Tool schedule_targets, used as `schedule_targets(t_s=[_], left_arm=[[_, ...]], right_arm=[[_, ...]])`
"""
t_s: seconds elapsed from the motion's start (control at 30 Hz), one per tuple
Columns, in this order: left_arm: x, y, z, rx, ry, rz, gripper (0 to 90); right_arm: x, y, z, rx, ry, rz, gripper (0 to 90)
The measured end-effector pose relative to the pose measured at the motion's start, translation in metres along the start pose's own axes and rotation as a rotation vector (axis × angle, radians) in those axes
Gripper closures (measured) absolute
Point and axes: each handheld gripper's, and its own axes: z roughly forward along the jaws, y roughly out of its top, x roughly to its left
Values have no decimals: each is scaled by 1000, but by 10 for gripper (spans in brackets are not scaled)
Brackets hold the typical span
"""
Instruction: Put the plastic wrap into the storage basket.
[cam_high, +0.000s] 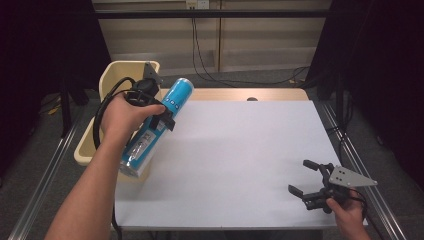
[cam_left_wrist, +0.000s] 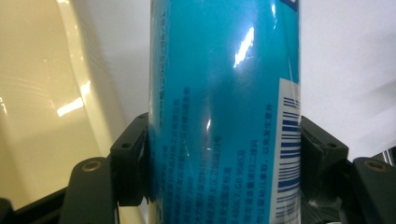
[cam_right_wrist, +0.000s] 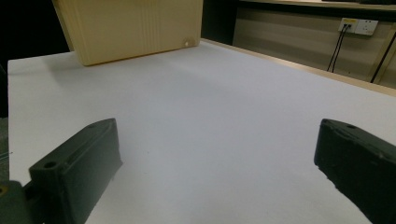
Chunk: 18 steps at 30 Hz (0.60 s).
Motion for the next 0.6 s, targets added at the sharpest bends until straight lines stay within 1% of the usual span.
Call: schedule_targets(t_s=[0.1,0.13,0.17,0.2,0.27,0.33,0.43,0.5,0.6], left_arm=[[2,-1,-3,-8,-4,-9,321],[4,-2,-7,-12,-4,-16,321],[5,-3,-9,-27,4,-21,321],[7,-4,-11,-29,4,-21,321],[10,-5,-15,-32,0,-30,321],[12,-7,-19,-37,8,-35,321],[16,-9,-25,-38,16,-54,321],[17,-10,-25,-42,16,-54,321],[23,-13,-30,-47,21,-69,321]], right_arm=[[0,0,0,5,-1,-2,0],[0,0,0,4,-2,-4,0],[0,0,0,3,-1,-5,0],[0,0,0,1,0,-2,0],[0,0,1,1,-1,-3,0],[0,0,1,0,2,-1,0],[1,0,1,5,1,-4,0],[1,0,1,7,3,-8,0],[1,1,2,2,6,-11,0]])
